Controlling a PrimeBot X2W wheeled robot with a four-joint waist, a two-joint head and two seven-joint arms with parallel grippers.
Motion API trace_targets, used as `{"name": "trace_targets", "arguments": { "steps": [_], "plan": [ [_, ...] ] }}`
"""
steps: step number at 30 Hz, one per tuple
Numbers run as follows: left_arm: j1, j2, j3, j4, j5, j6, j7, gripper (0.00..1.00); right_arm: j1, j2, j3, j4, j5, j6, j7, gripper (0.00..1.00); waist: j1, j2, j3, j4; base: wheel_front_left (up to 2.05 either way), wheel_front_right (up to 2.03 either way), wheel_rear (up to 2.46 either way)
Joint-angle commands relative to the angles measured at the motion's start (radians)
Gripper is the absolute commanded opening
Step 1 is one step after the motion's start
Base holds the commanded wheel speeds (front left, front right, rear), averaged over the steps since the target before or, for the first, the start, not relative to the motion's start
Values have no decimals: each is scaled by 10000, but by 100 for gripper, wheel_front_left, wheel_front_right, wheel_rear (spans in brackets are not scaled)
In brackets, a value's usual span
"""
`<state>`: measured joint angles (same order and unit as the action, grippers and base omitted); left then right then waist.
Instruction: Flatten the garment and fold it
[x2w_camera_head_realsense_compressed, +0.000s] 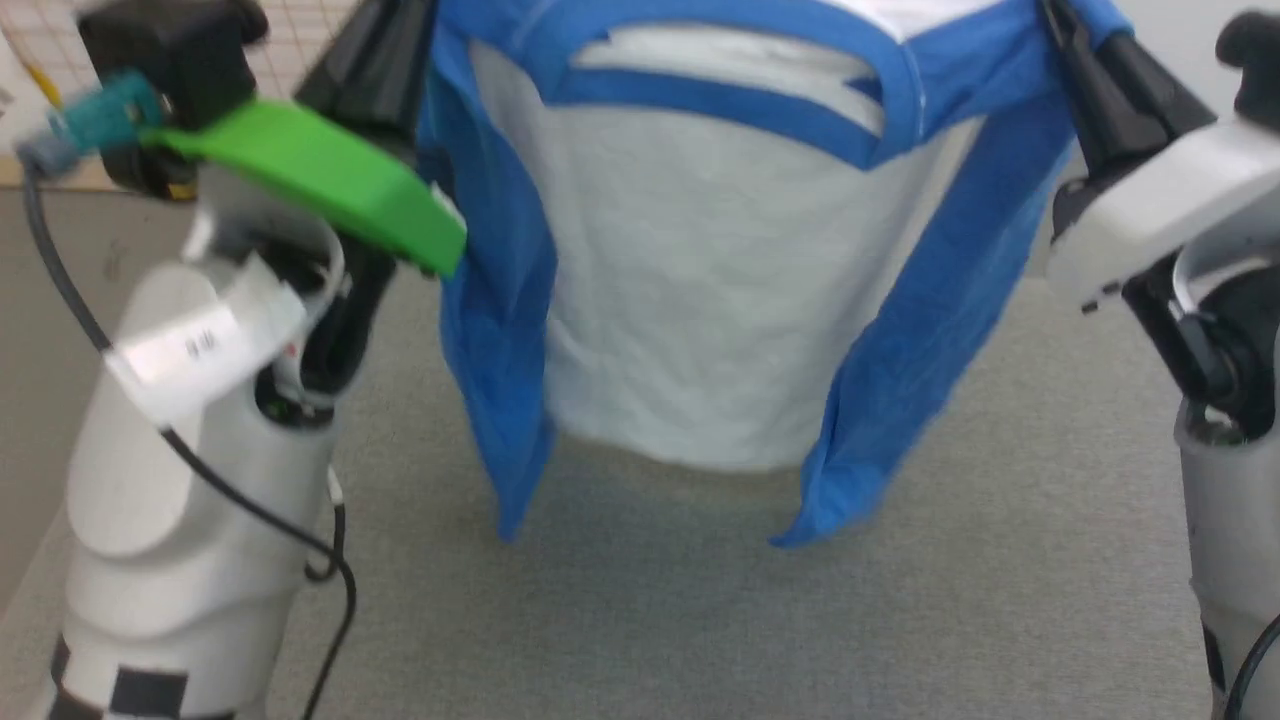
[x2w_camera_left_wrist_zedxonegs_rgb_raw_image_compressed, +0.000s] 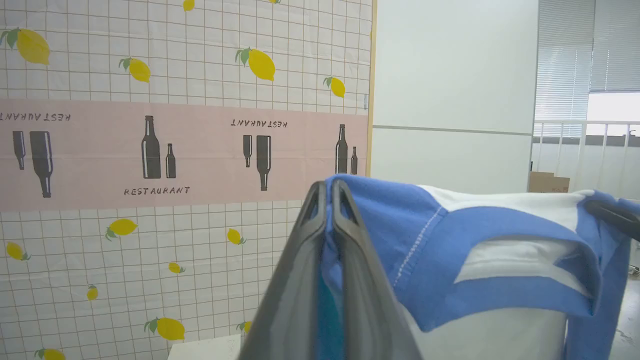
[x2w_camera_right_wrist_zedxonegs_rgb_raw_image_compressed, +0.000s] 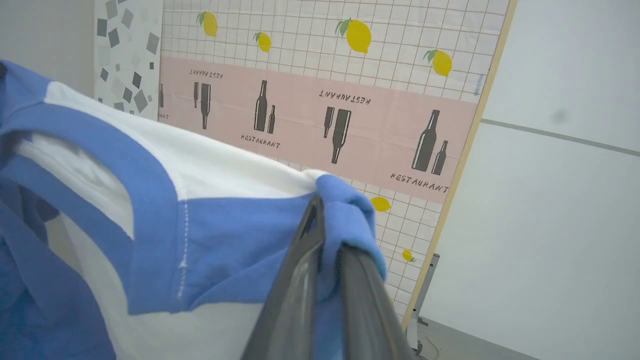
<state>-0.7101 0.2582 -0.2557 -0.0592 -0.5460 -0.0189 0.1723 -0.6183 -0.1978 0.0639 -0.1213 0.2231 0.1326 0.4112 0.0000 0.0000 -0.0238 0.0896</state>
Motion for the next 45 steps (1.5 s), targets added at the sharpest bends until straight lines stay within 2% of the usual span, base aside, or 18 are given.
{"name": "trace_targets", "arguments": {
  "steps": [1,13,19,25,31,36,45],
  "plan": [
    [-453,-10,46,152,27,86,124,0,-355,16,9,115,125,-19,110,0,0,0,-264,-247,0,0,0],
    [-2717,-200,-120,2128,43,199,975,0,-2464,72,82,1959,6,-19,545,0,0,0,271,-577,0,0,0],
    [-3540,-204,-86,2786,236,369,908,0,-3504,86,311,2845,-211,-19,368,0,0,0,1265,-809,0,0,0],
    [-4699,-79,-143,3298,594,429,838,0,-5174,188,382,3875,-780,-19,-277,0,0,0,2563,-1124,0,0,0],
    [-6070,-26,-187,3691,984,473,522,0,-7029,386,420,4989,-1431,-19,-1094,0,0,0,4004,-1342,0,0,0],
    [-7092,-74,-160,4059,1287,511,-235,0,-8338,438,582,5823,-2100,-19,-1943,0,0,0,5108,-1367,0,0,0],
    [-7949,-287,-279,4910,1514,326,-1570,0,-9602,222,785,7170,-3041,-19,-3213,0,0,0,6134,-1146,0,0,0]
  ]
}}
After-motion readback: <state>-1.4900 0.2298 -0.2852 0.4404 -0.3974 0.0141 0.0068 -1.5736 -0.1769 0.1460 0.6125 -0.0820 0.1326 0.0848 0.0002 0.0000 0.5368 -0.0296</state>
